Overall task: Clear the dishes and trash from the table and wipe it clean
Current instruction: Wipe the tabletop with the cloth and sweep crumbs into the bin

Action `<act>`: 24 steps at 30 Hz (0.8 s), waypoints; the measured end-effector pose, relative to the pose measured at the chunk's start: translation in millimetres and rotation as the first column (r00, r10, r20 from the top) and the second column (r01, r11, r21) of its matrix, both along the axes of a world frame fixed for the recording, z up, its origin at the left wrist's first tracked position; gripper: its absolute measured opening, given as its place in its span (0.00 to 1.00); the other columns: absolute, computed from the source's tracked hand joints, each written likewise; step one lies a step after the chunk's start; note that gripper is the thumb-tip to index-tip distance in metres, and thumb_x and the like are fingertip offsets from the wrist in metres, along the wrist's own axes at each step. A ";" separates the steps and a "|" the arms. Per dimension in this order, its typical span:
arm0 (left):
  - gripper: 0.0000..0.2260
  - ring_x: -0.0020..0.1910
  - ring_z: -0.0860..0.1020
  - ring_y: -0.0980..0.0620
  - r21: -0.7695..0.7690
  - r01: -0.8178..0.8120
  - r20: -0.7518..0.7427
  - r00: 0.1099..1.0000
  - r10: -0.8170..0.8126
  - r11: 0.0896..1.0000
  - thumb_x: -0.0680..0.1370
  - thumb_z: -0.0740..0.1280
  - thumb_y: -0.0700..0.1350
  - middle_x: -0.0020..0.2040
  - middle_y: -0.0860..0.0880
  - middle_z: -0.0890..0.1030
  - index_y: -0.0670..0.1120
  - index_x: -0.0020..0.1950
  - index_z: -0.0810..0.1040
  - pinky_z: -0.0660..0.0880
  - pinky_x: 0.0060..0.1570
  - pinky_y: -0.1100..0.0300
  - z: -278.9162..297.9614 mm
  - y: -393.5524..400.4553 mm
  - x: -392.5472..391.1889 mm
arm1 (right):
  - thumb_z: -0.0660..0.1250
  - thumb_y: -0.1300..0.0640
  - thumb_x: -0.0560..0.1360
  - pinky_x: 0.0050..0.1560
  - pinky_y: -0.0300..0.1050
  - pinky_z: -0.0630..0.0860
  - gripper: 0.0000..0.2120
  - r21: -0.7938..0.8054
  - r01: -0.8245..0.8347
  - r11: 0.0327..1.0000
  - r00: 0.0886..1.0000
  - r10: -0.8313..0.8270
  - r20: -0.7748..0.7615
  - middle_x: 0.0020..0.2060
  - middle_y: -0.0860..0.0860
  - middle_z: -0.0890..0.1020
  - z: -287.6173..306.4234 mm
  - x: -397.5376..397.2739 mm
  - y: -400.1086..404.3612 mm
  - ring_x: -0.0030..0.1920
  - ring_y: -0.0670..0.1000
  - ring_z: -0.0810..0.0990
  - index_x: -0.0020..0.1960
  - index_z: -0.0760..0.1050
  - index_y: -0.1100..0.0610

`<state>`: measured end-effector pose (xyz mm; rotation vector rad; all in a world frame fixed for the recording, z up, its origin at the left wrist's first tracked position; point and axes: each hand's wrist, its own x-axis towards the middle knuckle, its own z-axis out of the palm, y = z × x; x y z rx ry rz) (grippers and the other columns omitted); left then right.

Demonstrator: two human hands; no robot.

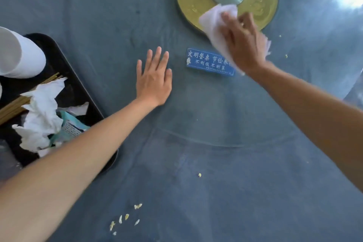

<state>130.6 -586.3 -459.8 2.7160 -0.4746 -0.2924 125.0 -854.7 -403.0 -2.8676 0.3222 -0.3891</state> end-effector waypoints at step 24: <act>0.22 0.80 0.61 0.41 -0.289 0.155 0.049 0.988 -0.147 0.945 0.82 0.60 0.36 0.79 0.44 0.67 0.39 0.77 0.68 0.59 0.78 0.45 8.4 3.4 49.0 | 0.73 0.62 0.77 0.33 0.47 0.70 0.15 0.140 -0.583 0.801 0.807 0.550 0.215 0.42 0.59 0.80 2.6 -53.7 91.2 0.36 0.58 0.79 0.64 0.85 0.57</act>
